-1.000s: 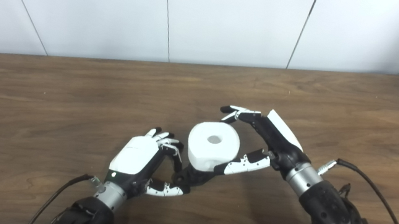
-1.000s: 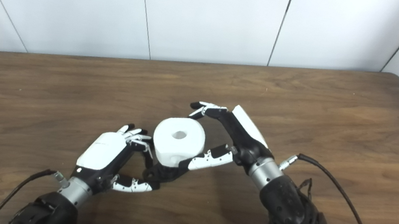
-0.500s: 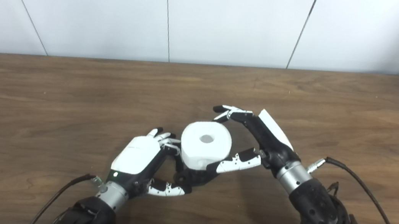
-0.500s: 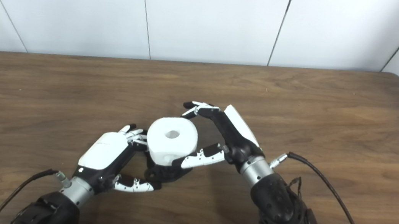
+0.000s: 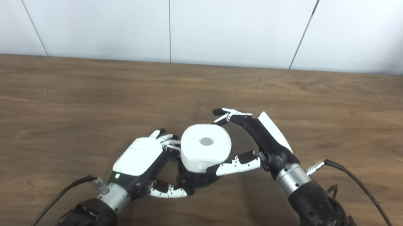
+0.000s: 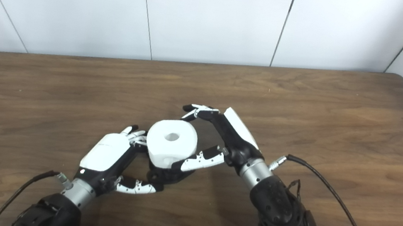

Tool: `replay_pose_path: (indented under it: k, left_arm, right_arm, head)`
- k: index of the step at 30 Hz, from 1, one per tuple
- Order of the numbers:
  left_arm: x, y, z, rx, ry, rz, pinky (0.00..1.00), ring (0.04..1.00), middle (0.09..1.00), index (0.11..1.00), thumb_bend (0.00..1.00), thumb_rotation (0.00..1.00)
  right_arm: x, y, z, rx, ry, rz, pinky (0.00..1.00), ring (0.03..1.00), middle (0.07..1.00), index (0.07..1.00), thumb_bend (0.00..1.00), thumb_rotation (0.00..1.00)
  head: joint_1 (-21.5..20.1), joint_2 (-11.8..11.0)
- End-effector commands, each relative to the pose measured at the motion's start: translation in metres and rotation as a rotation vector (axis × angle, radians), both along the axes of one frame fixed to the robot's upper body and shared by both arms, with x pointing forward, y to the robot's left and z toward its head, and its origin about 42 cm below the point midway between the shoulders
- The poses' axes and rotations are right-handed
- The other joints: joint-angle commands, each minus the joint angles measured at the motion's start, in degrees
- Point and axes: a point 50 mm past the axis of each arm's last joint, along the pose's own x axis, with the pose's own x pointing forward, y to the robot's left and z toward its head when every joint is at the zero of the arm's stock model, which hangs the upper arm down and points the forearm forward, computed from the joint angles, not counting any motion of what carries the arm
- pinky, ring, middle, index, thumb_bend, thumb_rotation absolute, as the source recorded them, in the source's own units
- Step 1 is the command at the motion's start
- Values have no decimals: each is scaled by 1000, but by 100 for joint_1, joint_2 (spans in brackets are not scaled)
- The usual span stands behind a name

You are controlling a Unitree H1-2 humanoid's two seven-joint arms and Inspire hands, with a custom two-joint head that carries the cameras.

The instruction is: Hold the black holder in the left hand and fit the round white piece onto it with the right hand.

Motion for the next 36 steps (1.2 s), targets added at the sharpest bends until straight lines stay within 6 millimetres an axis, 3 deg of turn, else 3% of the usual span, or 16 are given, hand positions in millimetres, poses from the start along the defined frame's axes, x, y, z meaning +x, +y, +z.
replay_pose_path:
  k: [1,36]
  left_arm:
    - [-3,-5,-8,29,52,-35,1000,903,794,485,523,53]
    - [-3,-3,-5,26,41,-33,1000,895,789,485,522,53]
  right_arm:
    - [3,5,15,21,-88,23,1000,917,845,484,522,144]
    - [-2,4,3,12,-48,15,1000,920,836,484,523,143]
  head:
    - [11,20]
    - [-75,60]
